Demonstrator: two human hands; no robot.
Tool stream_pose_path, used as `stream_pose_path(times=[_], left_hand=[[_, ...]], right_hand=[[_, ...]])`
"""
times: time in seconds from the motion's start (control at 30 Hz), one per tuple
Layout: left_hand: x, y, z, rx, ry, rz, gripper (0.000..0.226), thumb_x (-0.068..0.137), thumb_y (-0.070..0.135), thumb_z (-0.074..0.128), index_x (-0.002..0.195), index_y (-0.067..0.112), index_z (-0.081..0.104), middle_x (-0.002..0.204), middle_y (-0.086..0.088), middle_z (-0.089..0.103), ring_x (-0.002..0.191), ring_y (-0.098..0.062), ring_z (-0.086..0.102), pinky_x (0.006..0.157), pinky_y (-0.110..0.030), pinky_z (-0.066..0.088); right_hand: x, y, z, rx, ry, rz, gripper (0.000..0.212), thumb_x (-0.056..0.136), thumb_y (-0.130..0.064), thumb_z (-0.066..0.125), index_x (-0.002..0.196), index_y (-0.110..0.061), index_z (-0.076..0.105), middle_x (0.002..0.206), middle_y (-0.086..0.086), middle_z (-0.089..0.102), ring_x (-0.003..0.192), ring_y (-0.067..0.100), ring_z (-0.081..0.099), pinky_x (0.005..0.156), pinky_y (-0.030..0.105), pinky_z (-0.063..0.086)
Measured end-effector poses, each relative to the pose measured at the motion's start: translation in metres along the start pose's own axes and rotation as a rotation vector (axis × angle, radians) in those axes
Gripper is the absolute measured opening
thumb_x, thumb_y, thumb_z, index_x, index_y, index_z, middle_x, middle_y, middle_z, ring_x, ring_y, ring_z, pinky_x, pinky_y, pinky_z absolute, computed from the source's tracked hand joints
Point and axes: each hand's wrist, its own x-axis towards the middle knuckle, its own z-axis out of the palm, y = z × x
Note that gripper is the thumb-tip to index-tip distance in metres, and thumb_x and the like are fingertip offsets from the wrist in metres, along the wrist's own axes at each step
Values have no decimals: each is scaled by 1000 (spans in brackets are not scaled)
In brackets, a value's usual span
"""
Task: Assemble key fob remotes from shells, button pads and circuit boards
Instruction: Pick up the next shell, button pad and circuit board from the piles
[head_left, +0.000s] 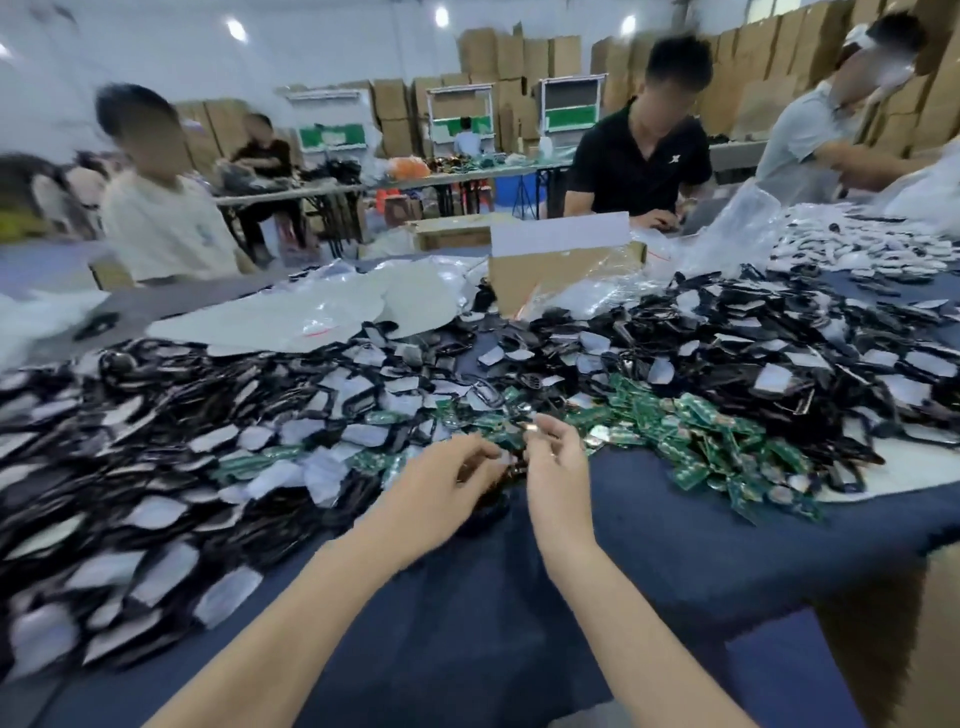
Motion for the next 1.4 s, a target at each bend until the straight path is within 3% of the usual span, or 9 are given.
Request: stream_pose_path(times=[0.17, 0.37, 0.47, 0.67, 0.83, 0.9, 1.13, 1.3, 1.4], left_hand=[[-22, -29, 0, 460, -35, 155, 46, 100, 55, 38, 137, 30, 49, 134, 10, 49, 125, -15, 43, 107, -33, 34], [-2, -28, 12, 465, 210, 174, 34, 103, 40, 47, 127, 21, 63, 126, 2, 60, 119, -21, 55, 99, -34, 39], [21, -27, 15, 401, 213, 103, 35, 104, 39, 40, 129, 24, 60, 127, 5, 58, 118, -20, 53, 99, -33, 36], [68, -34, 18, 497, 14, 45, 50, 101, 22, 40, 149, 31, 34, 151, 7, 39, 137, -20, 33, 107, -38, 27], [86, -34, 20, 499, -139, 69, 62, 98, 62, 36, 154, 37, 26, 160, 10, 28, 147, -18, 22, 114, -44, 19], [86, -35, 20, 538, -147, 80, 67, 96, 67, 36, 154, 36, 27, 158, 10, 30, 145, -18, 24, 112, -43, 21], [80, -34, 29, 628, 84, 167, 42, 102, 48, 41, 140, 31, 45, 137, 10, 48, 127, -16, 43, 101, -34, 32], [78, -28, 34, 593, 89, 199, 30, 102, 32, 45, 131, 25, 52, 127, 7, 54, 120, -18, 45, 94, -32, 39], [77, -27, 34, 571, 82, 188, 37, 98, 19, 52, 134, 22, 48, 125, 5, 54, 116, -19, 45, 93, -29, 43]], right_hand=[[0, 15, 26, -186, 6, 1, 29, 104, -17, 43, 107, -43, 55, 107, -16, 61, 93, -10, 55, 70, 8, 42], [11, 16, 16, -293, 74, -77, 32, 100, -16, 44, 103, -44, 57, 105, -19, 63, 105, -1, 56, 88, 26, 45], [20, 16, 10, -371, 100, -115, 31, 101, -16, 43, 105, -44, 55, 108, -20, 60, 108, 1, 54, 92, 31, 46], [52, 17, -4, -533, 147, -190, 35, 99, -7, 42, 111, -38, 52, 109, -18, 54, 109, 11, 51, 93, 33, 44], [78, 21, -10, -581, 176, -185, 30, 100, -8, 41, 111, -34, 52, 109, -9, 56, 108, 16, 52, 93, 40, 46], [83, 22, -10, -586, 163, -164, 29, 100, -10, 41, 111, -35, 52, 109, -10, 55, 108, 16, 53, 94, 42, 46], [86, 25, -11, -593, 133, -135, 30, 101, -12, 41, 111, -37, 54, 107, -21, 52, 108, 13, 52, 94, 42, 47], [86, 27, -10, -602, 116, -155, 32, 100, -10, 43, 109, -39, 53, 107, -21, 53, 106, 15, 53, 92, 43, 48], [86, 27, -10, -614, 109, -163, 32, 100, -11, 44, 110, -40, 52, 107, -22, 52, 106, 14, 53, 91, 43, 49]])
